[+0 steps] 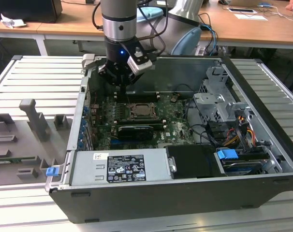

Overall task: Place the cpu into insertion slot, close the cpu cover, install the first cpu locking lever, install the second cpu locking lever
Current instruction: 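Install the first cpu locking lever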

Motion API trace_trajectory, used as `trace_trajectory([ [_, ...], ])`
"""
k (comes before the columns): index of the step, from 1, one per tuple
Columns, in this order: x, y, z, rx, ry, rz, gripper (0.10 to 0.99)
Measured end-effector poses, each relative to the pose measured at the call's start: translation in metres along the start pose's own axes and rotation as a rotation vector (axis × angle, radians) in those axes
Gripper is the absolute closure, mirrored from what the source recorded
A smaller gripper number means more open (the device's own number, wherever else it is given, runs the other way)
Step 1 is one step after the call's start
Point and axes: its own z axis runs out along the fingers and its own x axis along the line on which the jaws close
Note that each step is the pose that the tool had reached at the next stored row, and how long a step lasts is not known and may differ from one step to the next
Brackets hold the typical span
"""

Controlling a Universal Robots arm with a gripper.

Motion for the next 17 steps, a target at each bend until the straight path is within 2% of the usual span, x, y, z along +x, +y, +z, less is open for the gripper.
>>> trace_trajectory([
  [3,0.0014,0.0046,0.0021,0.0,0.0,0.0,0.98],
  [8,0.002,0.0171,0.0049,0.0,0.0001,0.002,0.98],
  [12,0.001,0.0199,0.0056,0.0,0.0001,0.002,0.98],
  [17,-0.0155,0.0205,0.0074,0.0,0.0011,0.003,0.98],
])
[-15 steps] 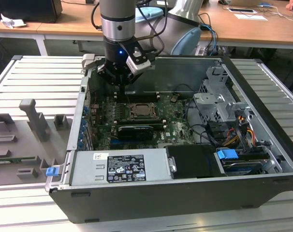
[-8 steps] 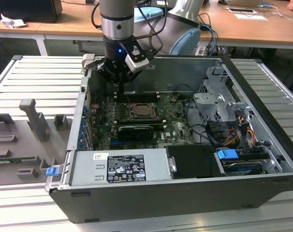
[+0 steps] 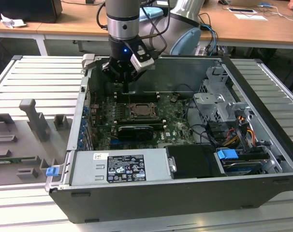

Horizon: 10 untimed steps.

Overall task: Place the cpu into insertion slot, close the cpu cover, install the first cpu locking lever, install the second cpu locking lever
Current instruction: 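Install the first cpu locking lever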

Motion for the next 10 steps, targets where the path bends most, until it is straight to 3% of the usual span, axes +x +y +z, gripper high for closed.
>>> trace_trajectory([
  [6,-0.0215,-0.0004,0.005,-0.001,0.0053,0.0,0.98],
  [9,-0.0217,-0.0017,0.0061,-0.045,0.0023,0.001,0.98],
  [10,-0.0215,-0.003,0.0104,-0.069,0.0003,0.001,0.98],
])
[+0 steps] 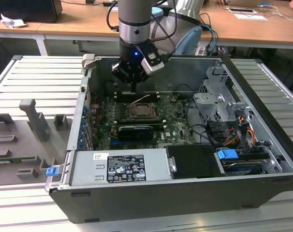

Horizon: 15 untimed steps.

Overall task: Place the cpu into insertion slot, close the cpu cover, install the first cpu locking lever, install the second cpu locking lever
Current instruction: 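Install the first cpu locking lever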

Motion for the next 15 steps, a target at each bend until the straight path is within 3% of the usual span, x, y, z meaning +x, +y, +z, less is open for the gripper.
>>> trace_trajectory([
  [1,-0.0067,-0.0012,0.0103,0.0,-0.0001,0.0,0.98],
  [2,-0.0151,-0.0019,0.013,-0.001,-0.0003,0.0,0.98],
  [9,-0.0191,-0.0025,0.0167,-0.01,-0.0009,0.0,0.98],
  [12,-0.0193,-0.0026,0.0186,-0.028,-0.0023,0.0,0.98],
  [15,-0.0204,-0.0028,0.0203,-0.03,-0.0007,-0.019,0.98],
])
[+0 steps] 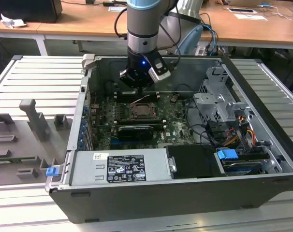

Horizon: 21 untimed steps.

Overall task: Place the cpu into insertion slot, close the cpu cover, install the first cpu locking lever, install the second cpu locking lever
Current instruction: 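Install the first cpu locking lever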

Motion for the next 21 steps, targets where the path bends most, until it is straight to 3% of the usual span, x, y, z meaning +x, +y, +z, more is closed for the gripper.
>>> trace_trajectory([
  [8,-0.0098,-0.0013,0.0034,0.0,0.0013,-0.013,0.98],
  [14,-0.0186,-0.0029,0.0114,-0.003,0.0012,-0.013,0.98],
  [21,-0.0224,-0.0037,0.0155,-0.004,0.0012,-0.013,0.98],
])
